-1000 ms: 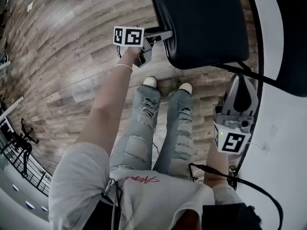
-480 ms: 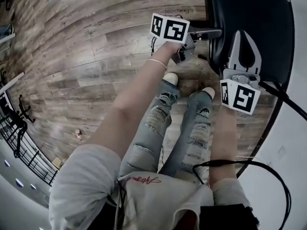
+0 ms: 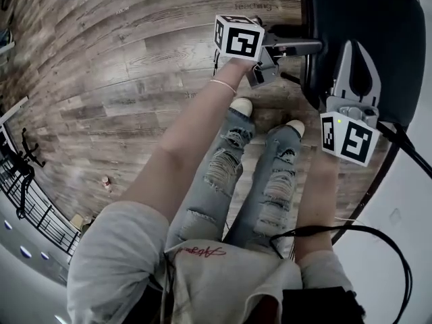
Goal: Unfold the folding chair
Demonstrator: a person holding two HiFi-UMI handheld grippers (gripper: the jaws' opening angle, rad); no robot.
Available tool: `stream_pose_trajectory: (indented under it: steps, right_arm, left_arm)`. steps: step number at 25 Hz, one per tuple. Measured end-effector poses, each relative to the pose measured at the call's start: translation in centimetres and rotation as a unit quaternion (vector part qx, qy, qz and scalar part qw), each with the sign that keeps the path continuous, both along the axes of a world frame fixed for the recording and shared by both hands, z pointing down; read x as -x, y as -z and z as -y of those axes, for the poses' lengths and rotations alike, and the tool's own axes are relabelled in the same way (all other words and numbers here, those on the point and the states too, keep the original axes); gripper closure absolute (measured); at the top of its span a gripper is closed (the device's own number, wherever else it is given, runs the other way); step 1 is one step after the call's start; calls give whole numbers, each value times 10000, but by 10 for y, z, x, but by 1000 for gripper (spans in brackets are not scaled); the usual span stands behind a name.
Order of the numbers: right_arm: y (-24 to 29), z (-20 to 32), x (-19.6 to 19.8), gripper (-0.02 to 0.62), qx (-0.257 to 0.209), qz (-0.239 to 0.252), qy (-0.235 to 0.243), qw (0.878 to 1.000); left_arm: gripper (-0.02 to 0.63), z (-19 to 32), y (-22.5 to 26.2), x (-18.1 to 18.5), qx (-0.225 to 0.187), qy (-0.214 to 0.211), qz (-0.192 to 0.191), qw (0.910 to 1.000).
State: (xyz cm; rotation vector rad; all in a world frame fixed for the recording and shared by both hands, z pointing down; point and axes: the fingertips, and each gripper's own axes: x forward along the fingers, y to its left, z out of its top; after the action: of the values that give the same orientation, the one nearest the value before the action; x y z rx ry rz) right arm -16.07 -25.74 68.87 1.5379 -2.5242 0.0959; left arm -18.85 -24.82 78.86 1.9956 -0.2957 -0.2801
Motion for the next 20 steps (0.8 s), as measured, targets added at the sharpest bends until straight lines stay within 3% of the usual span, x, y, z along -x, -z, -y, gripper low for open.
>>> stream_pose_trajectory:
  steps: [3, 4, 6, 10, 12, 16, 18, 20]
  right_arm:
    - [5, 0, -1, 578, -58, 32, -39, 10000]
    - [7, 1, 1, 578, -75, 17, -43, 10000]
    - [14, 4, 4, 578, -97, -22, -74, 9999]
    - [55, 2, 8, 578, -175, 57, -149, 9997]
    - [92, -3, 8, 578, -240, 87, -171, 9995]
    - [185, -19, 10, 578, -276, 84, -233, 9993]
    - [237, -30, 6, 578, -313, 75, -236, 9992]
    - [290, -35, -5, 578, -485, 184, -325, 9981]
  left_arm:
    - [326, -9, -4, 19, -202, -8, 37, 9998]
    - [375, -10, -7, 32, -258, 116, 131, 9995]
    - [518, -5, -4, 65, -338, 636, 365, 9967]
    - [548, 8, 61, 100, -934, 1645, 860, 9782]
    - [563, 8, 113, 95, -1484, 2004, 1419, 9579]
    - [571, -2, 235, 74, -2337, 2779, 2699, 8918]
    - [571, -14, 304, 56, -2707, 3040, 3013, 8623]
    - [571, -18, 367, 36, -3044, 3153, 2987, 8478]
